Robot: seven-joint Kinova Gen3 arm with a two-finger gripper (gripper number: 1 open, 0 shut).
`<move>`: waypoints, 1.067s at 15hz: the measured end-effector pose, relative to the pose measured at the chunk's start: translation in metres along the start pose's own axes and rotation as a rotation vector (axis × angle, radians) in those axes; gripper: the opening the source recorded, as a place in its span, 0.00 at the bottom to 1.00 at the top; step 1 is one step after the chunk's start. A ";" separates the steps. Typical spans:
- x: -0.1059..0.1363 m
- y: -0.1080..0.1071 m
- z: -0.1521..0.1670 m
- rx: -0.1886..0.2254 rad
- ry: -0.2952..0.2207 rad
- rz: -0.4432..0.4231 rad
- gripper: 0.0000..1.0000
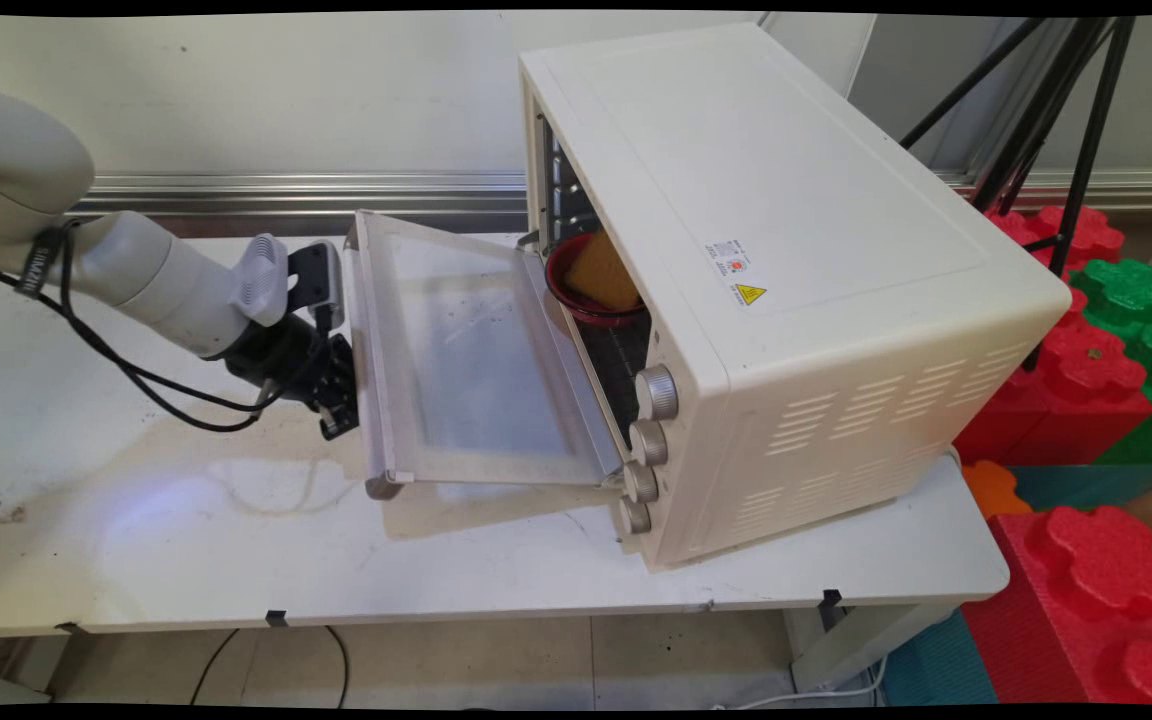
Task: Close the oven
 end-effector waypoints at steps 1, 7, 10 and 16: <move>0.002 0.000 0.001 0.000 0.003 0.001 0.00; 0.011 -0.001 0.001 0.007 0.027 0.000 0.00; 0.018 -0.002 -0.003 0.015 0.046 -0.007 0.00; 0.034 -0.007 -0.018 0.034 0.092 -0.022 0.00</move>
